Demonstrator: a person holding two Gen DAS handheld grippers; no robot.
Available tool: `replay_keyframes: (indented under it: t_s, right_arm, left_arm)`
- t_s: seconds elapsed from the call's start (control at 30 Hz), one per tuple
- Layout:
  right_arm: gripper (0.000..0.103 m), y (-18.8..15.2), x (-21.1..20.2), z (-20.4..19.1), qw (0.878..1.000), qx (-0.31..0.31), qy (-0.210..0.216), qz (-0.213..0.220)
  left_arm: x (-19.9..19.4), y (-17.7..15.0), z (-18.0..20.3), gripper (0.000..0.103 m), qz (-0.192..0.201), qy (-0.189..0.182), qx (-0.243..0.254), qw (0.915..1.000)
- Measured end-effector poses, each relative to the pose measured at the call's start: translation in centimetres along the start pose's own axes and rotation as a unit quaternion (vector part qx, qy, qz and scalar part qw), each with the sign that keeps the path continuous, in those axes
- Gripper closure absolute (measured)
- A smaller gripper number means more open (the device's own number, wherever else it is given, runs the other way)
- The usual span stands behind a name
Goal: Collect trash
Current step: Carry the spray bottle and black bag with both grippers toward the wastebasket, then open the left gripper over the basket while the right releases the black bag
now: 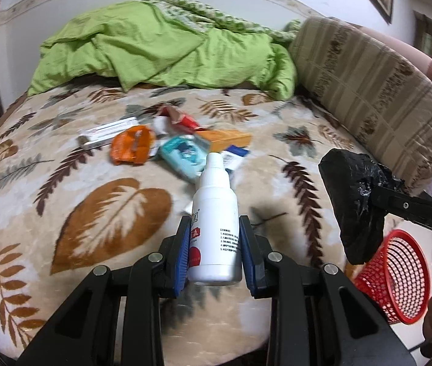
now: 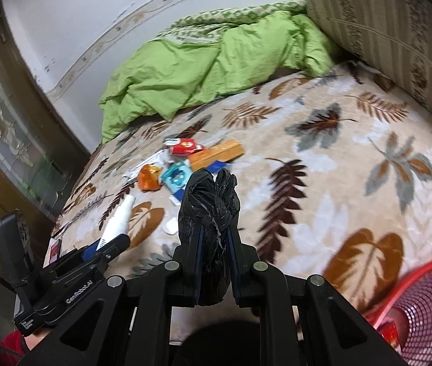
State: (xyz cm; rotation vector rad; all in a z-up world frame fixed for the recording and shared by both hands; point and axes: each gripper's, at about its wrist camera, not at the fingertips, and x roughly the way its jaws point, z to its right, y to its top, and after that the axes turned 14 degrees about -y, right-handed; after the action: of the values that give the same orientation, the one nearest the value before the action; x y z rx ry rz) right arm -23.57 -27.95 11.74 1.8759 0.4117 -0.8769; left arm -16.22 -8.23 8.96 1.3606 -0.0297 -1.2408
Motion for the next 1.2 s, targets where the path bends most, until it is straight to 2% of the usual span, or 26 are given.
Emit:
replay_keyframes:
  t_s: [0.2, 0.37, 0.5, 0.67, 0.83, 0.87, 0.93, 1.0, 1.07, 1.2]
  right_arm:
    - [0.087, -0.3, -2.5, 4.2, 0.999, 0.041, -0.030, 0.004]
    - [0.087, -1.4, -5.7, 9.6, 0.993, 0.088, -0.074, 0.012]
    - [0.087, -2.9, -7.9, 13.8, 0.986, 0.127, -0.108, 0.010]
    - [0.087, -4.8, -10.3, 18.2, 0.976, 0.158, -0.152, 0.002]
    - [0.085, -6.6, -10.9, 20.5, 0.970, 0.181, -0.163, -0.016]
    - [0.085, -7.0, -10.8, 20.8, 0.968, 0.187, -0.167, -0.021]
    - [0.070, -7.5, -10.7, 21.4, 0.965, 0.194, -0.176, -0.032]
    - [0.065, -7.8, -11.1, 21.9, 0.963, 0.201, -0.179, -0.029]
    - [0.065, -7.8, -11.7, 22.1, 0.962, 0.198, -0.185, -0.022]
    - [0.065, -7.0, -12.3, 22.3, 0.964, 0.195, -0.183, -0.004]
  left_arm:
    - [0.9, 0.6, 4.0, 0.074, -0.022, -0.049, 0.039, 0.9978]
    - [2.2, 0.8, 9.3, 0.074, -0.049, -0.110, 0.092, 0.9885]
    - [3.9, 0.8, 14.3, 0.074, -0.083, -0.172, 0.123, 0.9738]
    - [6.5, 0.5, 19.2, 0.074, -0.135, -0.242, 0.125, 0.9525]
    - [9.3, -1.5, 23.7, 0.073, -0.191, -0.264, 0.153, 0.9328]
    - [9.7, -1.8, 24.3, 0.066, -0.200, -0.266, 0.156, 0.9298]
    - [10.5, -2.3, 25.3, 0.053, -0.214, -0.274, 0.157, 0.9245]
    - [10.5, -2.4, 25.5, 0.052, -0.215, -0.277, 0.151, 0.9243]
    - [10.1, -2.1, 25.3, 0.052, -0.209, -0.279, 0.148, 0.9255]
    - [9.3, -1.2, 23.8, 0.051, -0.192, -0.267, 0.136, 0.9348]
